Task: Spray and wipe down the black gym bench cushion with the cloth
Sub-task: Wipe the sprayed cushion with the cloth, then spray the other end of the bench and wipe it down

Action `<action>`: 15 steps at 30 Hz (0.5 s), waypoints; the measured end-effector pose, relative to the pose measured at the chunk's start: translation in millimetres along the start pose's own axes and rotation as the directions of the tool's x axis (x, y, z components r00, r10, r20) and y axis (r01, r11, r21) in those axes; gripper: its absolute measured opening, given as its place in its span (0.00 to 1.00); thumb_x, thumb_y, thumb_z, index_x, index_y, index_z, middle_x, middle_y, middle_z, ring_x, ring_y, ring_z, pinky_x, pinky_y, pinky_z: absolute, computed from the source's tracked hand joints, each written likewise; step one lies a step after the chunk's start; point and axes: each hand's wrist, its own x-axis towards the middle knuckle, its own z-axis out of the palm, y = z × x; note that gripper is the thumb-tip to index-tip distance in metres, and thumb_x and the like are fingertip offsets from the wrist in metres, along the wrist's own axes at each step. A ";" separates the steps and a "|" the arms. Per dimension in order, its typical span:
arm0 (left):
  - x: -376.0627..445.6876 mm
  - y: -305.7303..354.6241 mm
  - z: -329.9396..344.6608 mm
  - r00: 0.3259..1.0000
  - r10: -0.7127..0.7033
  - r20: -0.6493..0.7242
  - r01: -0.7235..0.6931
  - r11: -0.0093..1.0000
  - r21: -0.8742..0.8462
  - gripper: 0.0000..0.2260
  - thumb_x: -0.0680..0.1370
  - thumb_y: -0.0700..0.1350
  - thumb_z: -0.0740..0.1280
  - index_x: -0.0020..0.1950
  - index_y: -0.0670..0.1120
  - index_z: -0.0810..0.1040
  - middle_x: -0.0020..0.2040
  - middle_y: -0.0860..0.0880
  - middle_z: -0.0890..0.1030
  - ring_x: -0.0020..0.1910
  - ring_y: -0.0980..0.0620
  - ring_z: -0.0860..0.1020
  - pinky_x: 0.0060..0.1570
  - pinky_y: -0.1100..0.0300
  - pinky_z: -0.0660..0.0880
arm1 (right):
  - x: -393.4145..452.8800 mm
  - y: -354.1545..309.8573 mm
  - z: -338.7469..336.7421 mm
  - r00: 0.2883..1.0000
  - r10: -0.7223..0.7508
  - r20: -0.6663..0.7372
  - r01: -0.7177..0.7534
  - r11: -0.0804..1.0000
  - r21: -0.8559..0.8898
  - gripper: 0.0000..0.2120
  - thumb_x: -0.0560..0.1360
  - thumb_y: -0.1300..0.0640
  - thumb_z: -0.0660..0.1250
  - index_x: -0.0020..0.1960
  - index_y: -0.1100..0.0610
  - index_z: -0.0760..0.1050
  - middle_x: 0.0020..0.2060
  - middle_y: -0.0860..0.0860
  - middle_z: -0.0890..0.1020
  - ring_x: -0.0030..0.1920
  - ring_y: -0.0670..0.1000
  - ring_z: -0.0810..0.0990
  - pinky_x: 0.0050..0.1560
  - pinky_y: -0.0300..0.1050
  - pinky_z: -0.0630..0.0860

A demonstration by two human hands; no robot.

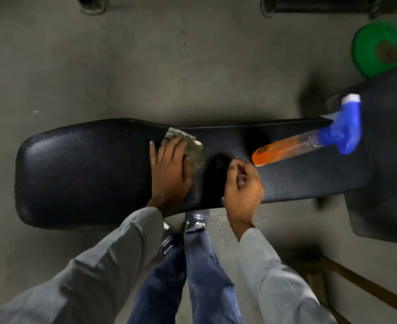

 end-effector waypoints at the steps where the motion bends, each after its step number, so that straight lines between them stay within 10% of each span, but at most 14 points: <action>1: -2.4 10.0 3.3 0.999 0.035 0.002 -0.034 0.999 -0.015 0.20 0.82 0.47 0.61 0.72 0.44 0.78 0.73 0.43 0.77 0.74 0.41 0.73 0.81 0.33 0.53 | 0.7 -0.3 -12.4 0.997 0.059 -0.058 -0.056 0.998 0.038 0.07 0.82 0.47 0.68 0.54 0.47 0.84 0.45 0.46 0.87 0.46 0.49 0.86 0.51 0.59 0.84; 8: -14.4 45.1 29.9 0.973 0.189 0.134 -0.203 0.974 0.096 0.20 0.77 0.49 0.66 0.67 0.44 0.80 0.70 0.43 0.79 0.72 0.42 0.74 0.79 0.31 0.57 | 30.9 0.4 -75.0 0.952 0.141 -0.270 -0.148 0.989 -0.007 0.22 0.74 0.37 0.75 0.60 0.50 0.78 0.53 0.46 0.84 0.53 0.51 0.84 0.58 0.61 0.81; 15: -15.9 29.8 36.7 0.956 0.210 0.204 -0.249 0.951 0.186 0.22 0.75 0.52 0.70 0.66 0.45 0.80 0.70 0.43 0.79 0.72 0.42 0.74 0.76 0.33 0.63 | 92.2 -34.8 -102.5 0.939 -0.241 -0.244 0.291 0.937 0.194 0.42 0.74 0.49 0.83 0.78 0.66 0.68 0.72 0.58 0.76 0.73 0.53 0.77 0.77 0.53 0.73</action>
